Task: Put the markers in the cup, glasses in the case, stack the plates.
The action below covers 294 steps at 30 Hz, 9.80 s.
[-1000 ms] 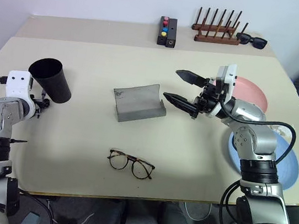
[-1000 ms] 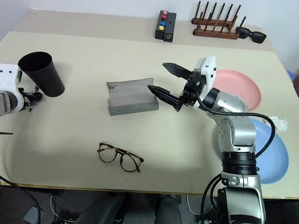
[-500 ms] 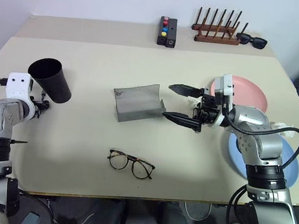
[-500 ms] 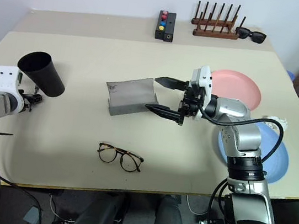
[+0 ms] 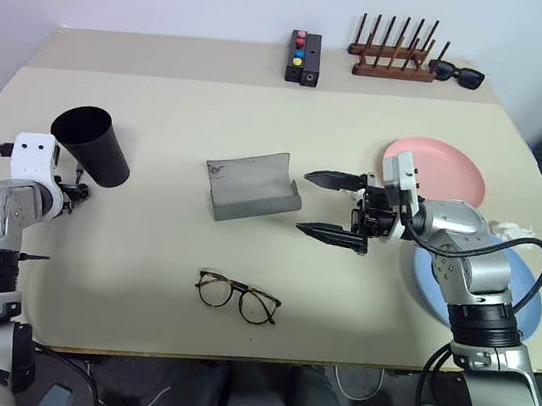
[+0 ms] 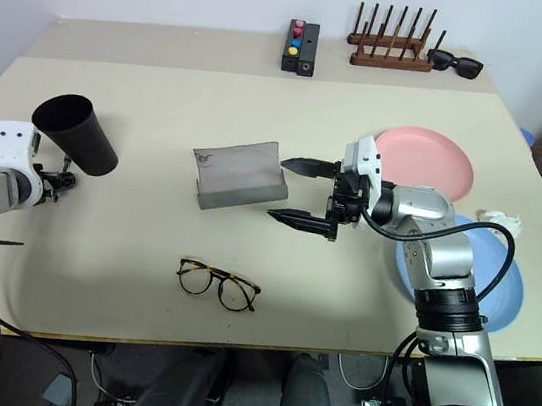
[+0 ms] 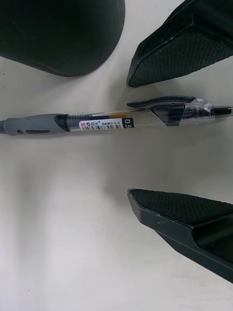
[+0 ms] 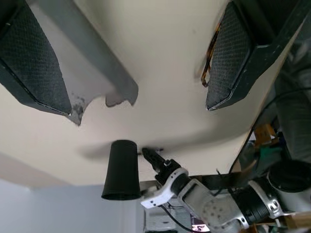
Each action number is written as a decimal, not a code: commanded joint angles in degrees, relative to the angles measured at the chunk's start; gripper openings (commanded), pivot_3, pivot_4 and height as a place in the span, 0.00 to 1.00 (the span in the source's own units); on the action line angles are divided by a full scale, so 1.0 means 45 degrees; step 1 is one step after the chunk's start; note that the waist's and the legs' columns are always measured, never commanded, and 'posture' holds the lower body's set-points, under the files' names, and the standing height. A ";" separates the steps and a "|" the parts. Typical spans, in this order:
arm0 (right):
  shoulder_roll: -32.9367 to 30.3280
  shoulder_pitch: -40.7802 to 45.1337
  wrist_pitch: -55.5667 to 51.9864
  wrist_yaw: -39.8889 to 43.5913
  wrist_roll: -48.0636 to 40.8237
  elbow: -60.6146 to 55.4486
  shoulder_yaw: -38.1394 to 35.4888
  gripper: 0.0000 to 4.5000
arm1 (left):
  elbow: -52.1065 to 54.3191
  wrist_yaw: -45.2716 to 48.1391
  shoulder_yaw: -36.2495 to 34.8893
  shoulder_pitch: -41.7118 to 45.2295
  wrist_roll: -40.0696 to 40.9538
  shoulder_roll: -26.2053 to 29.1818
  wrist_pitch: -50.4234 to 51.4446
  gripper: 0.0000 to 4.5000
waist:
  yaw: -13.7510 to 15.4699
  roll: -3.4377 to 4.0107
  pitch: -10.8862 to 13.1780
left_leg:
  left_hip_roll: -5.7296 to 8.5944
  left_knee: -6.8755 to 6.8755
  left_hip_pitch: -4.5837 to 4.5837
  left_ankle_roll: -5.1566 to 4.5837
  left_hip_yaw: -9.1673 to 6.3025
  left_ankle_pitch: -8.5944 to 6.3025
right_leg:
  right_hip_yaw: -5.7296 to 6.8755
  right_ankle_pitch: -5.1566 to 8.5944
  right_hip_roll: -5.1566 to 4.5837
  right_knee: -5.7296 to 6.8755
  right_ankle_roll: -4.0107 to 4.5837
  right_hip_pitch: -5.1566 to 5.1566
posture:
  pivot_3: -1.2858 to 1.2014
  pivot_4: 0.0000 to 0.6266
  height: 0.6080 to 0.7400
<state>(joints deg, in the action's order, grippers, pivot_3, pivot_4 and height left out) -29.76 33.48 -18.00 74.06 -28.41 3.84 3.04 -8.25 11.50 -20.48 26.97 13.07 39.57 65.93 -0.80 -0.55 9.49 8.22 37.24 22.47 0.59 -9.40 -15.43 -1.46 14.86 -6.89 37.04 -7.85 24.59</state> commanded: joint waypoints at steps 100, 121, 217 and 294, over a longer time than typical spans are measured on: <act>0.0196 -0.0232 0.0749 -0.1017 -0.0041 -0.0146 -0.0478 1.00 | -0.1250 -0.2889 -0.1781 0.1392 -0.0747 -0.1012 -0.0076 0.73 | 0.0023 -0.0009 -0.0005 | 0.0000 0.0013 -0.0003 0.0005 -0.0001 0.0000 | 0.0007 0.0000 -0.0001 0.0003 0.0000 -0.0006 | 0.52 0.24 1.00; 0.0193 -0.0144 0.0439 -0.1373 -0.0082 -0.0497 -0.0475 1.00 | -0.1589 -0.3635 -0.2166 0.1984 -0.0650 -0.1111 0.0049 0.01 | 0.0002 -0.0012 -0.0007 | 0.0001 0.0016 -0.0002 0.0004 -0.0001 0.0000 | 0.0008 -0.0001 -0.0001 0.0006 -0.0001 -0.0006 | 0.52 0.24 1.00; 0.0448 0.2088 0.1060 0.0958 -0.0670 0.2367 -0.1131 1.00 | 0.2304 -0.1309 -0.0701 -0.1579 -0.1714 -0.2833 -1.5447 0.01 | 0.0301 -0.0020 0.0006 | -0.0004 0.0016 -0.0001 0.0002 0.0011 -0.0002 | 0.0006 -0.0001 0.0000 -0.0022 0.0000 -0.0016 | 0.52 0.24 1.00; -0.1443 -0.2257 -0.0076 -0.3157 0.0524 -0.2097 -0.1726 1.00 | -0.2690 1.1817 0.6615 0.4196 0.1144 -0.0723 -1.0612 0.98 | -0.0009 -0.0026 0.0011 | 0.0000 -0.0003 0.0010 -0.0001 0.0010 -0.0002 | 0.0008 0.0000 0.0002 -0.0022 0.0000 0.0007 | 0.52 0.24 1.00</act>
<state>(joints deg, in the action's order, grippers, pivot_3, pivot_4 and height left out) -35.27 23.15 -18.55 59.99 -24.92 -2.61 -2.99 -20.04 62.12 10.02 45.13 18.72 35.89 20.74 -0.84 -0.67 9.54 8.22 37.25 22.52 0.58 -9.35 -15.44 -1.42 14.85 -6.89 36.95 -7.85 24.62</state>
